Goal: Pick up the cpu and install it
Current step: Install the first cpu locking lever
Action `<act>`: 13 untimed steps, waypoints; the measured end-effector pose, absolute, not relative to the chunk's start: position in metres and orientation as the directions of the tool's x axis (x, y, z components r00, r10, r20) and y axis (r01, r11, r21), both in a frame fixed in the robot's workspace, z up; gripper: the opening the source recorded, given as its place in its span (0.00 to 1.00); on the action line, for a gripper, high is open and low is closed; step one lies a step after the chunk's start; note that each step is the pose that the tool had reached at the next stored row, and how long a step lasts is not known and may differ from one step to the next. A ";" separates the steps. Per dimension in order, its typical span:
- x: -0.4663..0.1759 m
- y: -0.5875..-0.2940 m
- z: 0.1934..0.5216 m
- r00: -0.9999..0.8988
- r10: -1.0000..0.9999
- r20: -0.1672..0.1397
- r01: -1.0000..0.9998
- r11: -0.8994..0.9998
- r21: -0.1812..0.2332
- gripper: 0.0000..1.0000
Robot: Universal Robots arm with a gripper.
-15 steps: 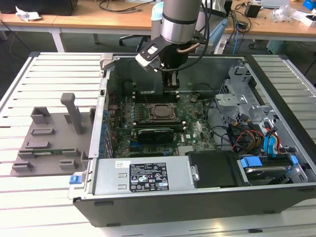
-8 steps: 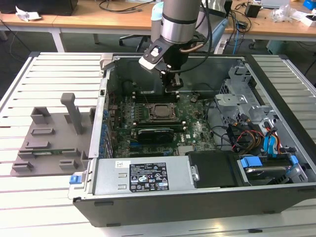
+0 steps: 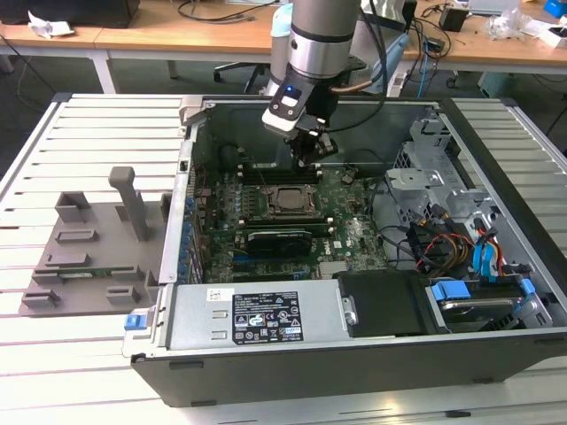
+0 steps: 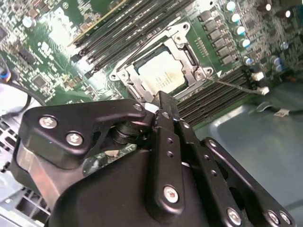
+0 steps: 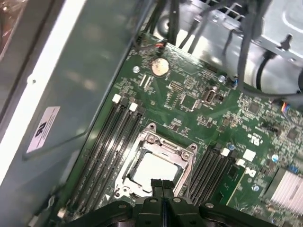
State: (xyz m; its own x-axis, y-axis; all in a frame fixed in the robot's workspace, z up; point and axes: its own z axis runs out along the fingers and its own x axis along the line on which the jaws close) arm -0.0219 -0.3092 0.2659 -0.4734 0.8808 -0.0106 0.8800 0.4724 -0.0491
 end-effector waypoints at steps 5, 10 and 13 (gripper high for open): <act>-0.022 -0.309 0.266 -0.569 0.822 -0.011 0.822 0.568 -0.049 0.11; -0.022 -0.309 0.266 -0.644 0.765 -0.011 0.764 0.643 -0.049 0.11; -0.022 -0.309 0.266 -0.671 0.741 -0.011 0.741 0.670 -0.049 0.11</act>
State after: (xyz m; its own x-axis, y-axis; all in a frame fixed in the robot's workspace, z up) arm -0.0219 -0.3092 0.2659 -0.6713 0.7411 -0.0107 0.7406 0.6702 -0.0491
